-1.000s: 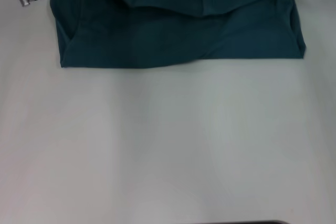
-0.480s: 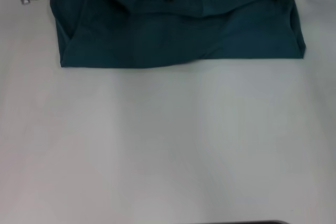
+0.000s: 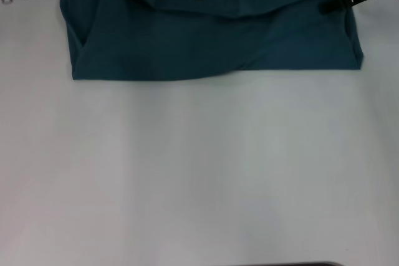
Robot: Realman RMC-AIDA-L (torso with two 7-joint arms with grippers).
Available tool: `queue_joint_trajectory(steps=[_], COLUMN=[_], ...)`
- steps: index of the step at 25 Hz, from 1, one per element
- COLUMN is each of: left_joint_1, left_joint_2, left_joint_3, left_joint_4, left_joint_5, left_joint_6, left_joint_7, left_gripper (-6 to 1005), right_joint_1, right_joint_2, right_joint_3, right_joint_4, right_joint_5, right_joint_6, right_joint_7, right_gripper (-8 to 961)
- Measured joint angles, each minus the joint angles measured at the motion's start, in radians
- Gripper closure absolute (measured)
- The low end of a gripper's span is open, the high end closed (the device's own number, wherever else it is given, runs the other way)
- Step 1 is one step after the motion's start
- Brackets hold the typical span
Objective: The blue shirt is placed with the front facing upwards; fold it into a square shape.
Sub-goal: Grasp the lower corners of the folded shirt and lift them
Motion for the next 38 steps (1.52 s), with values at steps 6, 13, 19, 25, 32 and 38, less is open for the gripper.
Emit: queue_joint_trajectory(steps=[6, 13, 19, 25, 32, 38], left_joint_1=[0.056, 0.123, 0.206, 0.259, 0.310, 0.333], left_joint_2=[-0.025, -0.026, -0.034, -0.022, -0.052, -0.051], left_joint_3=[-0.048, -0.160, -0.194, -0.179, -0.176, -0.177], left_joint_4=[-0.074, -0.083, -0.084, -0.077, -0.059, -0.045], left_joint_5=[-0.003, -0.124, -0.336, -0.329, -0.272, -0.249], left_joint_6=[0.053, 0.164, 0.297, 0.357, 0.267, 0.253], left_joint_7=[0.006, 0.111, 0.256, 0.273, 0.298, 0.310], left_gripper=[391, 391, 392, 398, 399, 399], right_joint_1=[-0.034, -0.134, -0.271, -0.373, -0.410, -0.414], right_joint_2=[-0.035, -0.076, -0.079, -0.078, -0.097, -0.097], right_joint_3=[0.072, 0.251, 0.355, 0.435, 0.446, 0.448], right_joint_4=[-0.020, 0.012, 0.022, 0.083, 0.186, 0.201], right_joint_5=[0.244, 0.653, 0.928, 0.987, 0.982, 0.982], right_joint_6=[-0.150, -0.394, -0.574, -0.639, -0.637, -0.619], right_joint_7=[-0.062, -0.169, -0.252, -0.338, -0.453, -0.448], right_gripper=[186, 186, 186, 186, 186, 187])
